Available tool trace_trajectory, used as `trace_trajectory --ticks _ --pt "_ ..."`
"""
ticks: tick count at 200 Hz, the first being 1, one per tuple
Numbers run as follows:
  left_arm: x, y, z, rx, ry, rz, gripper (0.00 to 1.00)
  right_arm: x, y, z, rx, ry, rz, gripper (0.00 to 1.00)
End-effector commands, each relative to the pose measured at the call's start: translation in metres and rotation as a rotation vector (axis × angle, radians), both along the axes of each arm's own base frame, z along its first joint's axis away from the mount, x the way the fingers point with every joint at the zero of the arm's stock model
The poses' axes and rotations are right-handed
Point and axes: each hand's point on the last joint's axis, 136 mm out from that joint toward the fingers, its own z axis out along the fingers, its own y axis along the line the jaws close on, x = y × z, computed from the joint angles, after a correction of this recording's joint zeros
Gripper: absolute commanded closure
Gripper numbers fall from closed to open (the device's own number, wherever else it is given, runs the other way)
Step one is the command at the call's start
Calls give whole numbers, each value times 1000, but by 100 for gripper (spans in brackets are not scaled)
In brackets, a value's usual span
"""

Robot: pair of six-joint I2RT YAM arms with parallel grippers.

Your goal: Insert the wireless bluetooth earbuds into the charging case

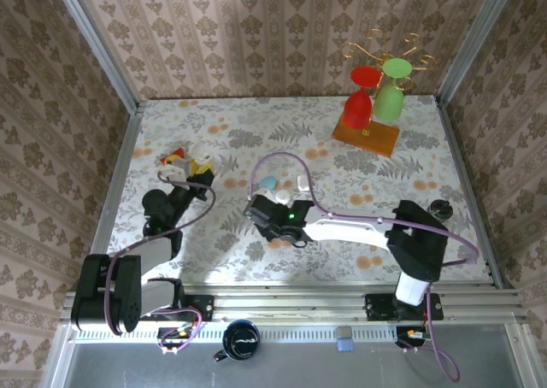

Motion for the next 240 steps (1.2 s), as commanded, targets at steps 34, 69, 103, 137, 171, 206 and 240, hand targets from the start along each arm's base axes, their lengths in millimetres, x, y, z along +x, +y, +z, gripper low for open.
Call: trace_trajectory --ticks 34,69,103,137,171,206,240 --pt "-32 -58 -2 110 -105 -198 89 12 -20 59 310 -82 66 79" --pt "-51 -92 -10 134 -105 -348 89 7 -45 88 423 -121 106 79" --pt "-70 -122 -16 131 -106 -502 89 2 -55 124 529 -178 174 79" --pt "-92 -144 -19 120 -92 -644 89 5 -51 155 633 -222 229 79" --pt "-106 -154 -11 95 -91 -736 89 7 -35 166 649 -216 298 79" --pt "-117 -156 -7 89 -102 -785 89 10 -24 166 655 -204 337 79" --pt "-124 -155 -5 84 -108 -809 90 12 -21 163 647 -197 342 79"
